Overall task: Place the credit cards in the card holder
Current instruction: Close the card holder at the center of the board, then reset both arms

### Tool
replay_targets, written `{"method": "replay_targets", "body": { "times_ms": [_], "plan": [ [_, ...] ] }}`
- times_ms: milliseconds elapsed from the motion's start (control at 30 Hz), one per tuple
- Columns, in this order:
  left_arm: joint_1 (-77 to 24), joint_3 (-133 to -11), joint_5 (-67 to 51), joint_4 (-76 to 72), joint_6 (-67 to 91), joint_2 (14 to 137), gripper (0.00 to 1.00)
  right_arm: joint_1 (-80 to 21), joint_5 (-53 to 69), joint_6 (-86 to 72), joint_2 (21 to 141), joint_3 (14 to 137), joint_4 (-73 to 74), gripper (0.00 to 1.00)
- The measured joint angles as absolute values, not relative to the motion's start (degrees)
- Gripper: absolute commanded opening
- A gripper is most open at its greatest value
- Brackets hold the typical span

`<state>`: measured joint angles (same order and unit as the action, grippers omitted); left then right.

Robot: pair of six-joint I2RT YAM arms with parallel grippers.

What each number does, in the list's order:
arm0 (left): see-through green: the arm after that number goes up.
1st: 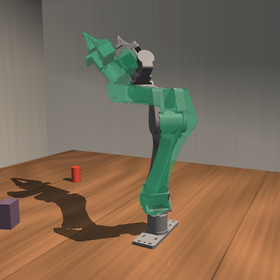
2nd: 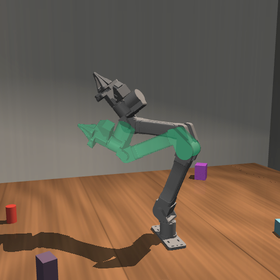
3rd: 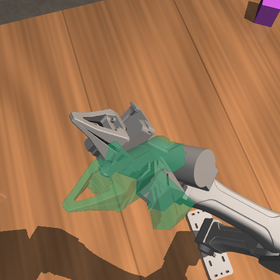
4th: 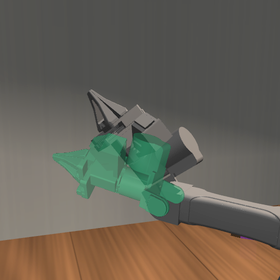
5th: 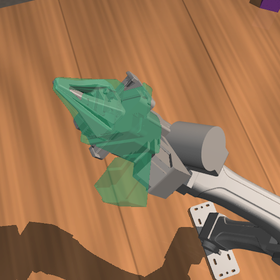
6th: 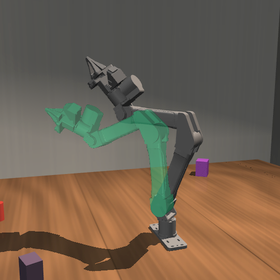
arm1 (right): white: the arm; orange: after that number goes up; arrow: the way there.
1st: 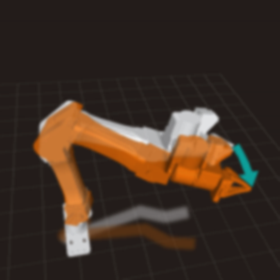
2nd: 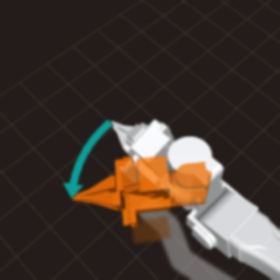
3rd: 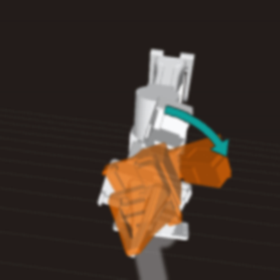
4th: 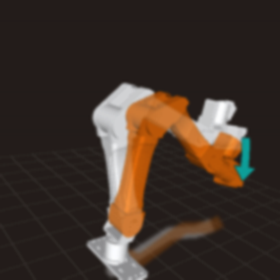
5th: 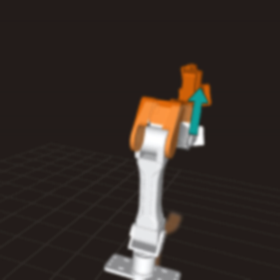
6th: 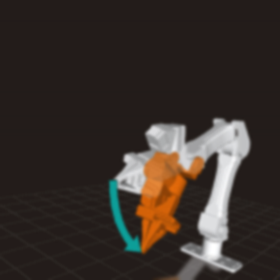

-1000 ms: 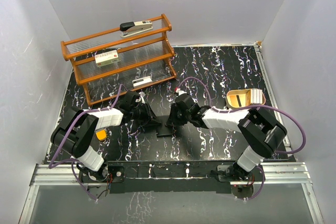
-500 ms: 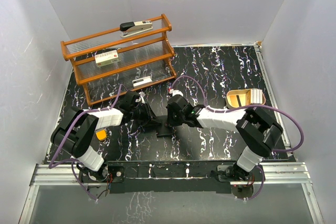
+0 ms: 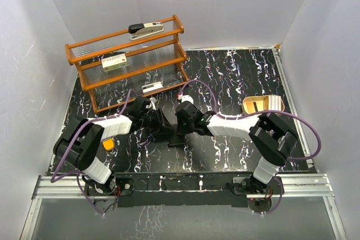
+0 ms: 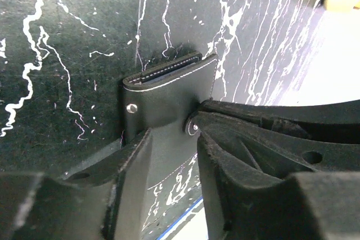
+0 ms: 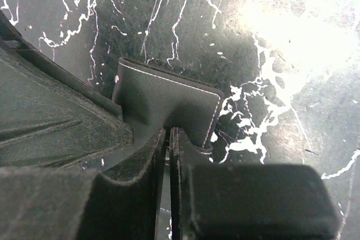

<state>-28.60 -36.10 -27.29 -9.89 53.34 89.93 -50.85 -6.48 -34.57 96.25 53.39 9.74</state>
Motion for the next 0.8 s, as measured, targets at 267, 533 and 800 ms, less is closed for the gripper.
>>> {"method": "replay_targets", "body": {
  "times_ms": [267, 533, 800],
  "plan": [
    [-29.0, -41.8, -20.8, 3.7, 48.7, 83.9, 0.52, -51.2, -12.3, -32.4, 88.9, 54.7, 20.2, 0.38],
    [-29.0, -53.0, -13.3, 17.3, 44.1, 72.1, 0.99, -51.1, -18.9, -31.5, 74.1, 57.4, 24.6, 0.96],
    [-29.0, -65.4, -9.6, 27.3, 38.5, 63.4, 0.99, -51.0, -22.8, -29.4, 60.2, 63.8, 27.2, 0.98]
  ]
}}
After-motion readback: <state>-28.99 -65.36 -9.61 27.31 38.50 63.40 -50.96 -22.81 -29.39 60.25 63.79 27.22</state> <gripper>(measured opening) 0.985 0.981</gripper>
